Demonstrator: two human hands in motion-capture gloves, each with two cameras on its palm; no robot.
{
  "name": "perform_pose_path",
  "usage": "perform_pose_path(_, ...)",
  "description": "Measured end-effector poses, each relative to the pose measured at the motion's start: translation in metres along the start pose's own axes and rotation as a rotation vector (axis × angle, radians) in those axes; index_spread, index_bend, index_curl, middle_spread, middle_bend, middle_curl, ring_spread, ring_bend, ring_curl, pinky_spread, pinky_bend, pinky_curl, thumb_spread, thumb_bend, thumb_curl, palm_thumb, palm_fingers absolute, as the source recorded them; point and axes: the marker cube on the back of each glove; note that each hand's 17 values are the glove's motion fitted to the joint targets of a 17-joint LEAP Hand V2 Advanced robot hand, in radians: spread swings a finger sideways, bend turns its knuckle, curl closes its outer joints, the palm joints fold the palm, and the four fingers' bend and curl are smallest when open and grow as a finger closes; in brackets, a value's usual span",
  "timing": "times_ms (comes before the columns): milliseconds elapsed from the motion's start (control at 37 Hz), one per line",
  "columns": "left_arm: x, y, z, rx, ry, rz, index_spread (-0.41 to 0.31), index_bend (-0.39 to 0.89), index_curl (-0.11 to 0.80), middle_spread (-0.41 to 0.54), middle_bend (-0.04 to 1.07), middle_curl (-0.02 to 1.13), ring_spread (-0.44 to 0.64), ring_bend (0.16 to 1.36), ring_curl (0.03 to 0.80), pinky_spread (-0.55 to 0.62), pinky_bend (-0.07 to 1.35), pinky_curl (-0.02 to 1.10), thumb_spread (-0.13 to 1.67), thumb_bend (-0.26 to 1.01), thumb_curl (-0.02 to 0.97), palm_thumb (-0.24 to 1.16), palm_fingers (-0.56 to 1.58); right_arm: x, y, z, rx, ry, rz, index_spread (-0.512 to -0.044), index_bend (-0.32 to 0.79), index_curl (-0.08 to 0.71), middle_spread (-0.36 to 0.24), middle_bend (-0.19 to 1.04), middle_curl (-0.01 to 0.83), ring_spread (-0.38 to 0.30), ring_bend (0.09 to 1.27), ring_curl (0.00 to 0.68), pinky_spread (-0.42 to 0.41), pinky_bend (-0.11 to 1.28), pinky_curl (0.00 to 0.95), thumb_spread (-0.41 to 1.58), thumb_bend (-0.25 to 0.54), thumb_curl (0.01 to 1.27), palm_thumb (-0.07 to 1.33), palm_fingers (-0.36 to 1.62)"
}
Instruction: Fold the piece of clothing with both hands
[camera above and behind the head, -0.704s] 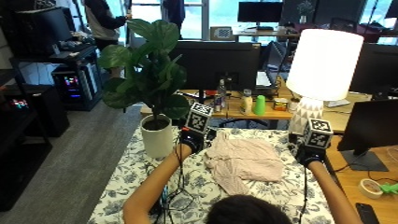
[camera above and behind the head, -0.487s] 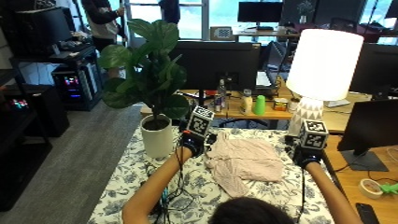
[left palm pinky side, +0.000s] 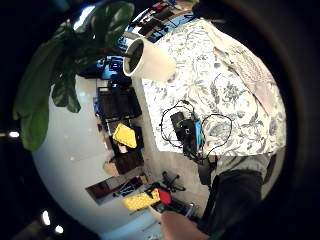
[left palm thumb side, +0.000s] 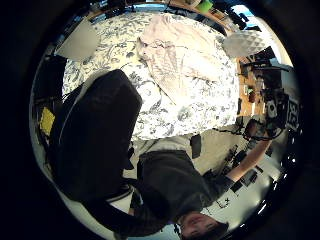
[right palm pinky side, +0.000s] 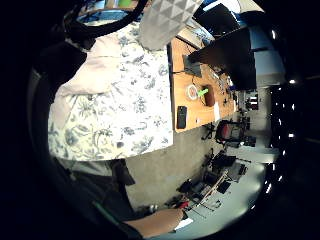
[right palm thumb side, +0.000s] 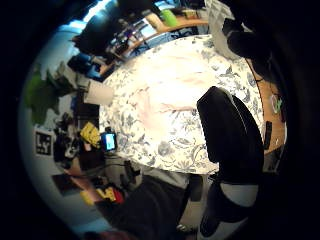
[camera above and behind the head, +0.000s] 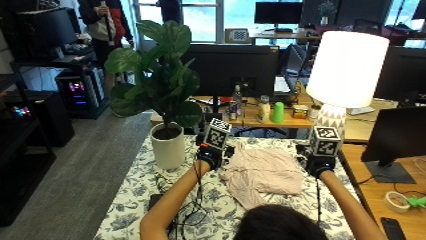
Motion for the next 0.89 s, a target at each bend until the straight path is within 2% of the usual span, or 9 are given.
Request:
perform_pose_path(162, 0.026, -0.010, 0.015, 0.001, 0.055, 0.092, 0.033, 0.16, 0.195, 0.272, 0.18, 0.17, 0.41, 0.65, 0.222, 0.40, 0.56, 0.27, 1.26, 0.01, 0.108, 0.10, 0.03, 0.010, -0.022, 0.021, -0.009, 0.019, 0.021, -0.303, 0.09, 0.218, -0.055, 0.36, 0.350, -0.051, 0.44, 0.333, 0.125, 0.29, 0.282, 1.34, 0.320, 0.17, 0.55, 0.79)
perform_pose_path(271, 0.059, -0.019, 0.050, 0.015, 0.080, 0.146, 0.036, 0.16, 0.210, 0.272, 0.18, 0.19, 0.41, 0.65, 0.227, 0.40, 0.56, 0.28, 1.24, -0.02, 0.118, 0.09, 0.03, 0.011, -0.018, 0.025, -0.018, 0.009, 0.014, -0.308, 0.09, 0.212, -0.055, 0.37, 0.364, -0.052, 0.45, 0.343, 0.125, 0.29, 0.292, 1.36, 0.304, 0.18, 0.54, 0.78)
perform_pose_path(379, 0.101, -0.039, 0.102, -0.101, 0.053, 0.230, 0.033, 0.18, 0.232, 0.257, 0.18, 0.20, 0.40, 0.65, 0.230, 0.40, 0.53, 0.28, 1.16, -0.03, 0.136, 0.06, 0.06, 0.014, -0.017, 0.032, -0.023, 0.004, 0.001, -0.307, 0.09, 0.208, -0.056, 0.37, 0.374, -0.053, 0.45, 0.352, 0.126, 0.30, 0.303, 1.37, 0.290, 0.18, 0.54, 0.77)
perform_pose_path(460, 0.124, -0.030, 0.115, -0.256, 0.160, 0.355, 0.034, 0.17, 0.244, 0.252, 0.18, 0.21, 0.39, 0.65, 0.234, 0.40, 0.53, 0.28, 1.08, -0.04, 0.149, 0.03, 0.06, 0.009, 0.000, 0.024, -0.026, -0.009, -0.019, -0.304, 0.09, 0.206, -0.056, 0.36, 0.381, -0.053, 0.46, 0.357, 0.126, 0.30, 0.308, 1.38, 0.280, 0.19, 0.55, 0.77)
perform_pose_path(514, 0.136, -0.027, 0.120, -0.300, 0.229, 0.413, 0.044, 0.16, 0.248, 0.254, 0.17, 0.21, 0.39, 0.66, 0.236, 0.40, 0.53, 0.29, 1.03, -0.04, 0.161, 0.02, 0.06, 0.009, 0.004, 0.023, -0.032, -0.009, -0.020, -0.303, 0.09, 0.206, -0.056, 0.37, 0.386, -0.053, 0.45, 0.359, 0.123, 0.30, 0.313, 1.38, 0.274, 0.19, 0.55, 0.77)
perform_pose_path(568, 0.142, -0.033, 0.132, -0.248, 0.204, 0.366, 0.052, 0.15, 0.250, 0.256, 0.16, 0.21, 0.39, 0.66, 0.240, 0.40, 0.54, 0.29, 0.99, -0.04, 0.171, 0.01, 0.05, 0.010, 0.004, 0.025, -0.042, -0.008, -0.017, -0.302, 0.09, 0.205, -0.056, 0.37, 0.391, -0.055, 0.46, 0.363, 0.118, 0.30, 0.315, 1.39, 0.267, 0.19, 0.55, 0.77)
perform_pose_path(704, 0.137, -0.033, 0.148, -0.235, 0.075, 0.131, 0.084, 0.11, 0.243, 0.277, 0.17, 0.22, 0.40, 0.69, 0.252, 0.40, 0.56, 0.31, 0.93, -0.03, 0.197, 0.00, 0.02, 0.013, 0.005, 0.032, -0.061, -0.006, -0.007, -0.301, 0.10, 0.207, -0.056, 0.37, 0.399, -0.057, 0.46, 0.368, 0.115, 0.29, 0.322, 1.39, 0.252, 0.20, 0.56, 0.78)
perform_pose_path(812, 0.138, -0.043, 0.165, -0.285, 0.035, 0.095, 0.115, 0.06, 0.215, 0.312, 0.19, 0.23, 0.41, 0.73, 0.266, 0.40, 0.59, 0.32, 0.89, -0.03, 0.217, 0.01, -0.01, 0.016, -0.005, 0.044, -0.048, -0.011, -0.012, -0.301, 0.10, 0.208, -0.056, 0.37, 0.404, -0.057, 0.46, 0.371, 0.114, 0.29, 0.327, 1.40, 0.240, 0.20, 0.56, 0.78)
perform_pose_path(893, 0.138, -0.060, 0.172, -0.188, 0.027, 0.068, 0.120, 0.01, 0.177, 0.335, 0.19, 0.23, 0.40, 0.78, 0.279, 0.37, 0.65, 0.34, 0.86, -0.02, 0.231, 0.03, -0.02, 0.020, -0.021, 0.060, -0.038, -0.016, -0.015, -0.298, 0.10, 0.208, -0.056, 0.36, 0.406, -0.058, 0.46, 0.375, 0.113, 0.29, 0.332, 1.40, 0.233, 0.21, 0.57, 0.78)
